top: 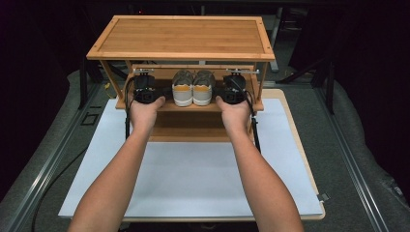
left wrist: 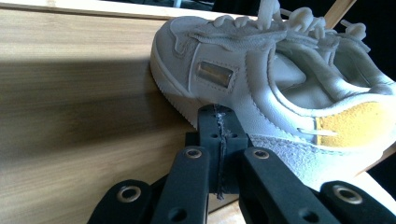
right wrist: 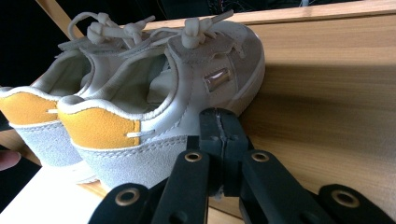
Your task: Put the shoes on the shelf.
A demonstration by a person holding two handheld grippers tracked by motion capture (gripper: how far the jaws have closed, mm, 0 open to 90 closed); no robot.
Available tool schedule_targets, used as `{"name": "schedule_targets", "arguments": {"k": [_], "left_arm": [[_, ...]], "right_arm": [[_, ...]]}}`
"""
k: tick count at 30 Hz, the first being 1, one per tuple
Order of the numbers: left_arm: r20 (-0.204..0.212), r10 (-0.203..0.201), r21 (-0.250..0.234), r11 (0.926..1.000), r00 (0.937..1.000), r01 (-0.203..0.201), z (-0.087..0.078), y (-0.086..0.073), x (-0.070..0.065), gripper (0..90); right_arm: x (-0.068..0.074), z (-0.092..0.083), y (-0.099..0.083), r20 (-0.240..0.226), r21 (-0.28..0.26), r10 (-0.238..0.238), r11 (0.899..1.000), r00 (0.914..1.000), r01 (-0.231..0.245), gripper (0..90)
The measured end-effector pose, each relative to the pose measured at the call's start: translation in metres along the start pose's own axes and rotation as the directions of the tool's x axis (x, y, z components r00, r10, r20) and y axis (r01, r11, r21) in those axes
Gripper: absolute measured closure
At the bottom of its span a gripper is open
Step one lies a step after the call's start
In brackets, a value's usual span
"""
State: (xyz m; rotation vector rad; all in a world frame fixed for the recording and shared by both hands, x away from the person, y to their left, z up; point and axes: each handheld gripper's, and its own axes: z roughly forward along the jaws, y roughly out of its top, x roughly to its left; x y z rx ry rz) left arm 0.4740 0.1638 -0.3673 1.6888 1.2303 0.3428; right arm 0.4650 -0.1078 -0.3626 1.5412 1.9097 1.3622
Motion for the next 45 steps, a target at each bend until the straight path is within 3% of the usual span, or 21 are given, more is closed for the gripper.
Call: {"name": "schedule_targets", "arguments": {"k": [4, 6, 10, 15, 18, 21, 26, 29, 32, 36, 37, 39, 45], "left_arm": [[-0.004, -0.002, 0.005, 1.0, 1.0, 0.002, 0.003, 0.003, 0.003, 90.0], [-0.002, 0.016, 0.021, 0.9996, 0.9999, -0.016, 0.005, 0.005, 0.005, 90.0], [-0.003, -0.022, -0.008, 0.9997, 0.9997, 0.022, 0.008, 0.005, 0.006, 90.0], [-0.013, -0.014, -0.004, 0.9999, 0.9998, 0.014, 0.011, 0.006, 0.007, 90.0], [-0.02, -0.019, -0.01, 0.9998, 0.9996, 0.019, 0.012, 0.005, 0.007, 90.0], [-0.017, -0.037, -0.014, 0.9992, 0.9992, 0.037, 0.014, 0.006, 0.008, 90.0], [-0.005, -0.03, -0.015, 0.9995, 0.9995, 0.03, 0.014, 0.006, 0.01, 90.0], [-0.021, -0.048, -0.021, 0.9986, 0.9986, 0.048, 0.014, 0.005, 0.008, 90.0], [-0.025, -0.036, -0.025, 0.9991, 0.999, 0.035, 0.011, 0.006, 0.005, 90.0], [-0.011, -0.029, -0.033, 0.9991, 0.9995, 0.029, 0.005, 0.006, 0.005, 90.0], [-0.01, -0.023, -0.037, 0.999, 0.9997, 0.023, 0.004, 0.006, 0.005, 90.0], [0.015, -0.012, -0.041, 0.9991, 0.9998, 0.013, -0.001, 0.004, 0.005, 90.0], [0.036, -0.017, -0.05, 0.9986, 0.9992, 0.019, -0.008, -0.002, 0.003, 90.0]], "right_arm": [[-0.001, 0.003, 0.002, -0.005, 0.01, -0.003, 1.0, 1.0, 0.003, 90.0], [-0.001, 0.006, 0.003, 0.005, 0.0, 0.002, 1.0, 1.0, -0.002, 90.0], [-0.004, 0.009, 0.003, 0.0, -0.003, 0.015, 1.0, 0.9999, -0.015, 90.0], [-0.005, 0.011, 0.005, -0.01, 0.012, 0.023, 1.0, 0.9997, -0.023, 90.0], [-0.002, 0.014, 0.004, 0.02, -0.013, 0.023, 1.0, 0.9995, -0.022, 90.0], [-0.002, 0.014, 0.005, 0.025, -0.011, 0.02, 1.0, 0.9995, -0.02, 90.0], [-0.003, 0.014, 0.006, 0.015, 0.004, 0.015, 1.0, 0.9998, -0.015, 90.0], [-0.002, 0.014, 0.005, 0.024, -0.009, 0.02, 1.0, 0.9995, -0.019, 90.0], [-0.002, 0.014, 0.004, 0.021, -0.019, 0.019, 1.0, 0.9996, -0.019, 90.0], [-0.002, 0.009, 0.005, 0.002, -0.009, 0.014, 1.0, 0.9999, -0.014, 90.0], [-0.001, 0.009, 0.004, 0.02, -0.021, 0.013, 1.0, 0.9997, -0.012, 90.0], [0.001, 0.007, 0.002, 0.018, -0.027, 0.003, 1.0, 0.9998, -0.003, 90.0], [0.005, 0.0, 0.001, 0.009, -0.039, -0.006, 0.999, 0.9999, 0.007, 90.0]]}}
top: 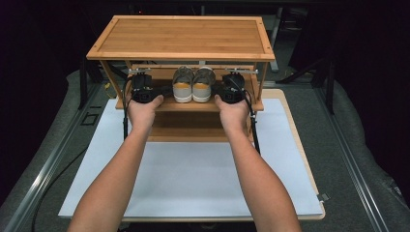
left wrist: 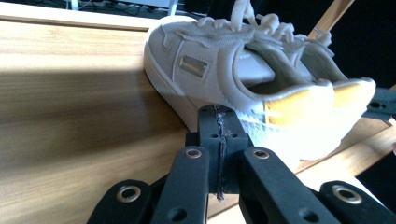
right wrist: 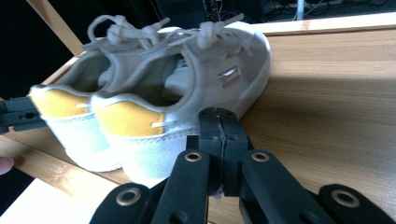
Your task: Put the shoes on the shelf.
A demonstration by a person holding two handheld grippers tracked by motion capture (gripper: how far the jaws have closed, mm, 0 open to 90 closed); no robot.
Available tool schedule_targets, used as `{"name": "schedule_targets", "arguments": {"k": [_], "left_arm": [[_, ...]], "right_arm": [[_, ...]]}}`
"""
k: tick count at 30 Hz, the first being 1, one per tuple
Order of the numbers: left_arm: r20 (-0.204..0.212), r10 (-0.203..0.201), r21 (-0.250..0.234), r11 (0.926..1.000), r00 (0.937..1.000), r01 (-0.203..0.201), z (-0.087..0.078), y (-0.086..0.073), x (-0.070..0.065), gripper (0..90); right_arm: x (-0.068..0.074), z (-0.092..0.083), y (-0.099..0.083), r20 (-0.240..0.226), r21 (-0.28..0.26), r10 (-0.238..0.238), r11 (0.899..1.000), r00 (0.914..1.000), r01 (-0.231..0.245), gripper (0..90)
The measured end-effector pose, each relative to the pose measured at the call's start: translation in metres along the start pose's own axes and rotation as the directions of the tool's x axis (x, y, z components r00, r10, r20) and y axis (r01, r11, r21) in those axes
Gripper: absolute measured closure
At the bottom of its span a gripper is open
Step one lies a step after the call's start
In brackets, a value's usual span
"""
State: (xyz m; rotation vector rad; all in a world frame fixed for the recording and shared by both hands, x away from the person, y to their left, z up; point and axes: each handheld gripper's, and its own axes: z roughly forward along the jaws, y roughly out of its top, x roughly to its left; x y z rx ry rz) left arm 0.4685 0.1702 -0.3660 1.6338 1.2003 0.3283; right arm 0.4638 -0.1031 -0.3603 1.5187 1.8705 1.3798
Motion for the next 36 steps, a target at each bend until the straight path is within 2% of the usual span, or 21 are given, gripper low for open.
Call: {"name": "schedule_targets", "arguments": {"k": [2, 3, 5, 6, 9, 12, 19, 25, 30, 33, 34, 36], "left_arm": [[0.001, 0.01, 0.007, 0.9999, 0.9999, -0.01, -0.002, 0.0, 0.001, 90.0], [0.007, 0.0, 0.012, 0.9999, 1.0, -0.001, -0.004, 0.0, -0.001, 90.0], [0.002, 0.024, 0.018, 0.9996, 0.9997, -0.024, -0.009, -0.001, -0.001, 90.0], [-0.002, 0.046, 0.021, 0.9987, 0.9989, -0.046, -0.013, -0.001, -0.001, 90.0], [0.005, 0.036, 0.01, 0.9993, 0.9994, -0.036, -0.023, -0.002, 0.0, 90.0], [0.029, 0.038, 0.008, 0.9992, 0.9989, -0.039, -0.033, -0.003, -0.002, 90.0], [0.067, 0.102, -0.008, 0.9948, 0.9926, -0.101, -0.055, -0.007, -0.014, 90.0], [0.093, 0.117, -0.019, 0.9931, 0.9888, -0.116, -0.071, -0.011, -0.017, 90.0], [0.112, 0.139, -0.006, 0.9903, 0.9839, -0.139, -0.081, -0.026, -0.017, 90.0], [0.116, 0.146, 0.0, 0.9891, 0.9824, -0.147, -0.087, -0.04, -0.014, 90.0], [0.117, 0.147, 0.004, 0.9889, 0.9821, -0.149, -0.09, -0.045, -0.012, 90.0], [0.119, 0.151, 0.01, 0.9882, 0.9814, -0.153, -0.096, -0.057, -0.007, 90.0]], "right_arm": [[0.002, -0.003, 0.0, -0.005, 0.006, -0.007, 1.0, 1.0, 0.007, 90.0], [0.002, -0.004, 0.0, -0.015, 0.01, -0.012, 1.0, 0.9998, 0.012, 90.0], [0.005, -0.007, -0.001, 0.005, 0.006, -0.02, 1.0, 0.9998, 0.019, 90.0], [0.006, -0.01, -0.002, -0.005, 0.008, -0.036, 0.999, 0.9993, 0.036, 90.0], [0.011, -0.02, -0.005, 0.021, -0.009, -0.085, 0.996, 0.9961, 0.085, 90.0], [0.013, -0.029, -0.007, 0.003, -0.02, -0.083, 0.996, 0.9965, 0.083, 90.0], [0.014, -0.049, -0.015, -0.009, -0.011, -0.119, 0.993, 0.9929, 0.119, 90.0], [0.014, -0.069, -0.022, -0.024, -0.026, -0.144, 0.989, 0.9893, 0.143, 90.0], [0.014, -0.081, -0.035, -0.038, -0.018, -0.16, 0.987, 0.9863, 0.16, 90.0], [0.015, -0.088, -0.045, -0.042, -0.021, -0.165, 0.986, 0.9854, 0.164, 90.0], [0.015, -0.092, -0.049, -0.027, -0.027, -0.177, 0.984, 0.9839, 0.176, 90.0], [0.015, -0.099, -0.059, -0.038, -0.029, -0.176, 0.984, 0.9836, 0.175, 90.0]]}}
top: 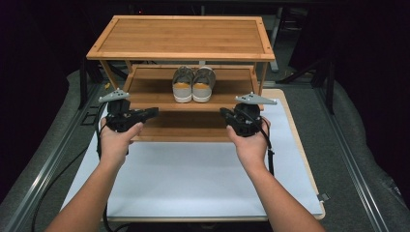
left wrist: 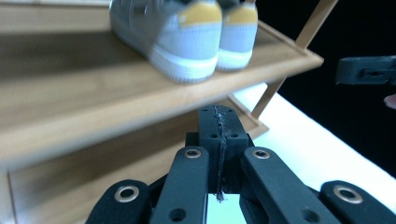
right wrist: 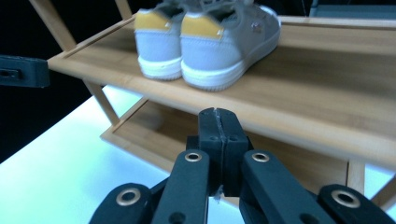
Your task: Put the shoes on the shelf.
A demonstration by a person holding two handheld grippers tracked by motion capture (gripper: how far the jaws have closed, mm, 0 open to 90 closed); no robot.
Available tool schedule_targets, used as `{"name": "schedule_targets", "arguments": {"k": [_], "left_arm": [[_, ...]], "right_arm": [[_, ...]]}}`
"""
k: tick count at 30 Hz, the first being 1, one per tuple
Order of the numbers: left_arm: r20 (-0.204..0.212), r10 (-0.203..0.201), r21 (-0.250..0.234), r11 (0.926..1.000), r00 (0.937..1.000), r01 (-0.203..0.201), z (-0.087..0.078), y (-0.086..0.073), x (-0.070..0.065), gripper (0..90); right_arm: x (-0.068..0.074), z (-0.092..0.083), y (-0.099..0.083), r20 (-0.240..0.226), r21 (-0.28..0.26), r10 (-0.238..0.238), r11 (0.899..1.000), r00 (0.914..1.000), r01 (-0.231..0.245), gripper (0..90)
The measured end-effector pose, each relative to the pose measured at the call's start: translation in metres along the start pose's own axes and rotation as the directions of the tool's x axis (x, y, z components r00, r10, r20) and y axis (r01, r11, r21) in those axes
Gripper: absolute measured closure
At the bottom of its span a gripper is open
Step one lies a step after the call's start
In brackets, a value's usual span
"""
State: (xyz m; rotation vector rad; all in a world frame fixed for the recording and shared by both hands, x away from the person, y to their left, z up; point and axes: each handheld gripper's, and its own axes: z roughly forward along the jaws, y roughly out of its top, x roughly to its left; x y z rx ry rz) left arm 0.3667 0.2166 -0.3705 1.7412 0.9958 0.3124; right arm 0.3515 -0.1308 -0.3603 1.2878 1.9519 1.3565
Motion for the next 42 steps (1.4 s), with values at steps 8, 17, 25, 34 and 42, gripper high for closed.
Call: {"name": "schedule_targets", "arguments": {"k": [8, 17, 25, 34, 42], "left_arm": [[-0.012, 0.004, 0.04, 0.9992, 0.9999, -0.003, -0.021, -0.042, 0.007, 90.0], [0.009, 0.011, 0.092, 0.9957, 0.9999, -0.012, -0.027, -0.08, 0.005, 90.0], [0.013, 0.003, 0.126, 0.992, 0.9999, -0.004, -0.021, -0.11, 0.004, 89.9], [0.018, -0.01, 0.147, 0.9891, 0.9998, 0.007, -0.002, -0.141, 0.005, 90.0], [0.032, 0.042, 0.196, 0.9794, 0.9986, -0.047, 0.013, -0.154, 0.002, 89.4]], "right_arm": [[0.0, -0.019, -0.035, -0.036, 0.013, 0.022, 1.0, 0.9991, -0.021, 90.0], [-0.005, -0.022, -0.083, -0.024, 0.072, 0.031, 0.997, 0.9992, -0.029, 90.0], [-0.006, -0.023, -0.117, -0.007, 0.09, 0.04, 0.995, 0.9992, -0.039, 90.0], [-0.003, -0.015, -0.148, -0.002, 0.09, 0.016, 0.996, 0.9999, -0.016, 90.0], [-0.007, -0.006, -0.165, -0.001, 0.116, -0.009, 0.993, 1.0, 0.009, 90.0]]}}
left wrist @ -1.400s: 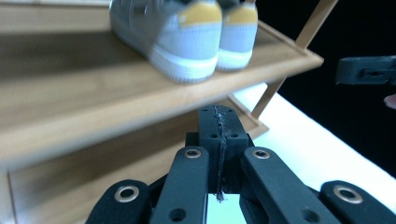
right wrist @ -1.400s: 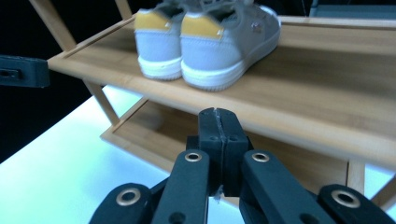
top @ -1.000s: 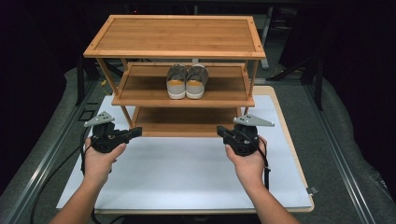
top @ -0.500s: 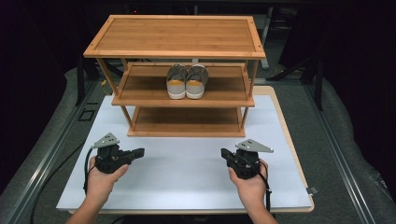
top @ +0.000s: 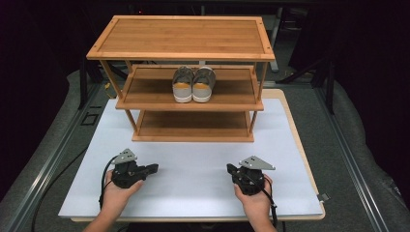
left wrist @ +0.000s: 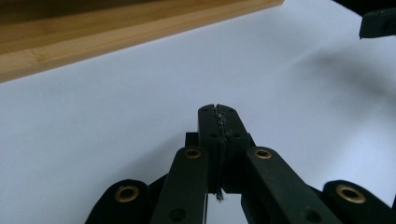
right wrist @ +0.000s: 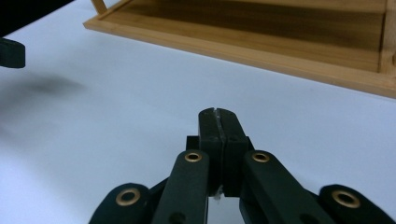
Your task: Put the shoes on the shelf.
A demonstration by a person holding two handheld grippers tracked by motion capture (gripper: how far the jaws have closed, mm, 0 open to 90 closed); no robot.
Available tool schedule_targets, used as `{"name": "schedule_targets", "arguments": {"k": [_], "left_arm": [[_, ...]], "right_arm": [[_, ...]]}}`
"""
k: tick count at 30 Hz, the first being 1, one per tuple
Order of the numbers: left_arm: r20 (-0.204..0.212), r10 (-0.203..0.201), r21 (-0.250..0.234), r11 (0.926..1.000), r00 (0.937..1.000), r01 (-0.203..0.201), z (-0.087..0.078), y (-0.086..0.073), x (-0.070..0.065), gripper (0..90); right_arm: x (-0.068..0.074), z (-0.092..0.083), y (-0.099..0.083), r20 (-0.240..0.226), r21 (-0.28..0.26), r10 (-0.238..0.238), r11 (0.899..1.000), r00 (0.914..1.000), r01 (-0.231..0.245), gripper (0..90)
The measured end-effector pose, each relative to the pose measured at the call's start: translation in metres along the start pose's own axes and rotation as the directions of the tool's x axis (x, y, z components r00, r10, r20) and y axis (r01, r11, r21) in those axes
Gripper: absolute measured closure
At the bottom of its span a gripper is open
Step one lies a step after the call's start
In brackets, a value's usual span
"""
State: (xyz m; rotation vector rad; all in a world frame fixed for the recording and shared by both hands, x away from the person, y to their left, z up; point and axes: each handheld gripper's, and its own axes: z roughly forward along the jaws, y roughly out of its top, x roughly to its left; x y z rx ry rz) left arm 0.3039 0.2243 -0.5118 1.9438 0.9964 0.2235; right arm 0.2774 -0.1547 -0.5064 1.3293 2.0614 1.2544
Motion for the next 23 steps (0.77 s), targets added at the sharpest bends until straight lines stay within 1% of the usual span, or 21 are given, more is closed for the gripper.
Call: {"name": "schedule_targets", "arguments": {"k": [2, 3, 5, 6, 7, 8, 9, 11, 12, 14, 15, 16, 17, 18, 21, 23], "left_arm": [[0.004, -0.002, 0.009, 1.0, 1.0, 0.002, 0.004, -0.003, -0.001, 89.4], [0.003, 0.005, 0.013, 0.9999, 1.0, -0.005, 0.005, -0.004, -0.001, 89.4], [-0.004, 0.007, 0.017, 0.9998, 1.0, -0.007, 0.008, -0.006, -0.002, 89.2], [-0.005, 0.015, 0.026, 0.9995, 0.9999, -0.015, 0.008, -0.007, -0.002, 89.0], [-0.01, 0.019, 0.031, 0.9994, 0.9998, -0.018, 0.01, -0.008, -0.002, 88.8], [-0.014, 0.018, 0.032, 0.9993, 0.9997, -0.018, 0.011, -0.009, -0.002, 88.4], [-0.019, 0.028, 0.036, 0.999, 0.9994, -0.027, 0.012, -0.01, -0.002, 87.7], [-0.021, 0.019, 0.044, 0.9989, 0.9996, -0.018, 0.014, -0.012, -0.003, 87.1], [-0.018, 0.023, 0.045, 0.9987, 0.9996, -0.022, 0.016, -0.013, -0.004, 87.1], [-0.015, 0.031, 0.046, 0.9985, 0.9994, -0.03, 0.016, -0.012, -0.006, 86.8], [-0.015, 0.036, 0.047, 0.9983, 0.9992, -0.035, 0.017, -0.012, -0.007, 86.6], [-0.017, 0.04, 0.047, 0.9981, 0.999, -0.04, 0.017, -0.012, -0.008, 86.2], [-0.017, 0.046, 0.05, 0.9977, 0.9988, -0.045, 0.018, -0.012, -0.009, 85.8], [-0.013, 0.06, 0.058, 0.9966, 0.9981, -0.059, 0.018, -0.012, -0.008, 85.5], [-0.008, 0.062, 0.065, 0.996, 0.9981, -0.061, 0.02, -0.013, -0.009, 85.2], [-0.008, 0.067, 0.066, 0.9956, 0.9977, -0.066, 0.021, -0.014, -0.008, 84.7]], "right_arm": [[-0.001, 0.003, -0.003, -0.001, 0.008, 0.012, 1.0, 0.9999, -0.012, 90.0], [-0.002, 0.004, -0.005, -0.003, 0.017, 0.014, 1.0, 0.9999, -0.014, 90.0], [-0.003, 0.006, -0.007, 0.001, 0.017, 0.018, 1.0, 0.9998, -0.018, 90.0], [-0.003, 0.007, -0.008, 0.002, 0.023, 0.022, 0.999, 0.9998, -0.022, 90.0], [-0.004, 0.008, -0.009, -0.001, 0.032, 0.02, 0.999, 0.9998, -0.02, 90.0], [-0.003, 0.009, -0.01, 0.003, 0.037, 0.018, 0.999, 0.9998, -0.018, 90.0], [-0.003, 0.01, -0.011, 0.013, 0.041, 0.009, 0.999, 0.9999, -0.01, 90.0], [-0.002, 0.013, -0.013, 0.006, 0.06, 0.0, 0.998, 1.0, 0.0, 90.0], [-0.001, 0.015, -0.014, 0.011, 0.065, -0.002, 0.998, 0.9999, 0.001, 90.0], [0.001, 0.017, -0.016, 0.001, 0.084, -0.001, 0.996, 1.0, 0.001, 90.0], [0.002, 0.018, -0.017, 0.006, 0.087, -0.011, 0.996, 0.9999, 0.011, 90.0], [0.004, 0.019, -0.017, 0.0, 0.095, -0.017, 0.995, 0.9999, 0.017, 90.0], [0.005, 0.02, -0.018, -0.015, 0.095, -0.032, 0.995, 0.9994, 0.033, 90.0], [0.006, 0.021, -0.018, -0.019, 0.095, -0.034, 0.995, 0.9992, 0.036, 90.0], [0.01, 0.023, -0.018, -0.027, 0.102, -0.058, 0.993, 0.998, 0.06, 88.6], [0.012, 0.024, -0.019, -0.018, 0.103, -0.073, 0.992, 0.9972, 0.074, 87.2]]}}
